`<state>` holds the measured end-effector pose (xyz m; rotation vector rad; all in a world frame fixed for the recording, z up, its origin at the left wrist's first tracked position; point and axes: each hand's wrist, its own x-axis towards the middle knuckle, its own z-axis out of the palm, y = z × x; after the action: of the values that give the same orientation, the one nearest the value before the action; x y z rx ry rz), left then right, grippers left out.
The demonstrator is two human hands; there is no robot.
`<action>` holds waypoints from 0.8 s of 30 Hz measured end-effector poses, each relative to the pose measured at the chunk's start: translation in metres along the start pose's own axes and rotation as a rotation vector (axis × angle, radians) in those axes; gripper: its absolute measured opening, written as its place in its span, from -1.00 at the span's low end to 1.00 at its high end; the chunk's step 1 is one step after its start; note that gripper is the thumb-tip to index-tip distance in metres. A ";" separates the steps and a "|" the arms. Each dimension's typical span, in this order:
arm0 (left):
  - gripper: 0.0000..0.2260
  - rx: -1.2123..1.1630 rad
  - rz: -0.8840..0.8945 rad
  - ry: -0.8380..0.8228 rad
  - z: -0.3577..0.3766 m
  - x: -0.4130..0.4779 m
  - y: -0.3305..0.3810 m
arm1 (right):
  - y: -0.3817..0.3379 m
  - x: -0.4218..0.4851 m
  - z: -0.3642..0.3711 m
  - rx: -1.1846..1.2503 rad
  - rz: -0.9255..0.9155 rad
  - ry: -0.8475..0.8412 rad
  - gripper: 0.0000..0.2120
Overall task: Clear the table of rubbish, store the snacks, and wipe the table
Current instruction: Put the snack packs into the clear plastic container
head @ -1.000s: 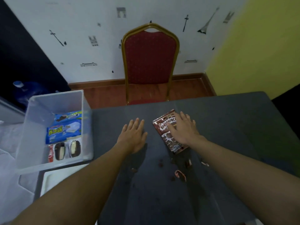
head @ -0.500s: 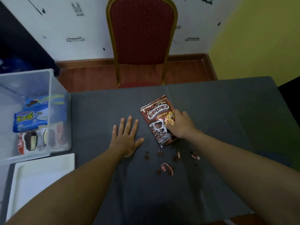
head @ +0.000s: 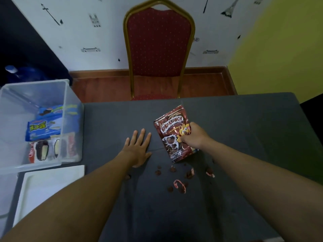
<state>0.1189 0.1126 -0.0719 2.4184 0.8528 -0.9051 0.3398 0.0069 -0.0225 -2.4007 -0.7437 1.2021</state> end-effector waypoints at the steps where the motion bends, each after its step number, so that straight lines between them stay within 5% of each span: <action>1: -0.33 -0.014 0.017 0.008 -0.004 -0.003 -0.003 | -0.002 -0.002 0.000 0.012 -0.017 0.009 -0.73; 24: -0.44 -0.024 -0.175 0.692 -0.090 -0.122 -0.140 | -0.168 -0.059 0.045 0.273 -0.299 0.246 -0.76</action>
<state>-0.0085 0.2162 0.0528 2.6887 1.3100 -0.0735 0.2235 0.1096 0.0766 -2.0750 -0.7704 0.8140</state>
